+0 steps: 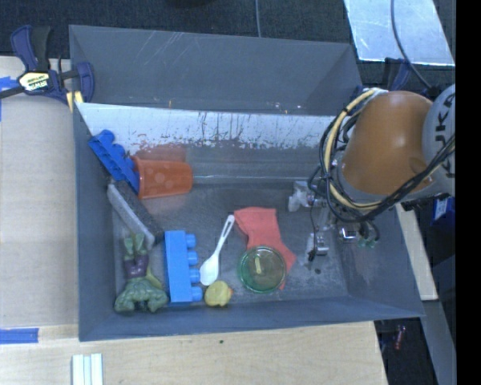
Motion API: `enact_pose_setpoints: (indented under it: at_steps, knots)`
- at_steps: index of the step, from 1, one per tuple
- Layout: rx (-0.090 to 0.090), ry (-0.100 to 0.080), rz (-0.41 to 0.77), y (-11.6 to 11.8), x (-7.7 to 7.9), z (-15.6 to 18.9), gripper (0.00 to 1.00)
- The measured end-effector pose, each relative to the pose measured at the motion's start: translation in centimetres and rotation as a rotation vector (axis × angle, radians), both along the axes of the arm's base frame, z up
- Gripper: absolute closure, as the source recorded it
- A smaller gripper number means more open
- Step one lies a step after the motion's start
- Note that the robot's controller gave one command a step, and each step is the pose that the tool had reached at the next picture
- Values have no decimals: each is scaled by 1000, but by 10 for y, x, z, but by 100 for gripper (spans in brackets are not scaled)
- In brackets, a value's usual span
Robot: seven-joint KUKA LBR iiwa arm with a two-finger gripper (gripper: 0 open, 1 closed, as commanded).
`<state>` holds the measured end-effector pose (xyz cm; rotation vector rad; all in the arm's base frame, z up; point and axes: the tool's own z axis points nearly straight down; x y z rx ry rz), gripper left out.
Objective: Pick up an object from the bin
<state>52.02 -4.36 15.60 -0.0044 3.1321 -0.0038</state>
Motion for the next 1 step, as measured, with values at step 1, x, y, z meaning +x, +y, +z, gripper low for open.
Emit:
enact_pose_setpoints:
  at_steps: [1]
  knots:
    - [4, 13, -80, 40, -37, -35, 0]
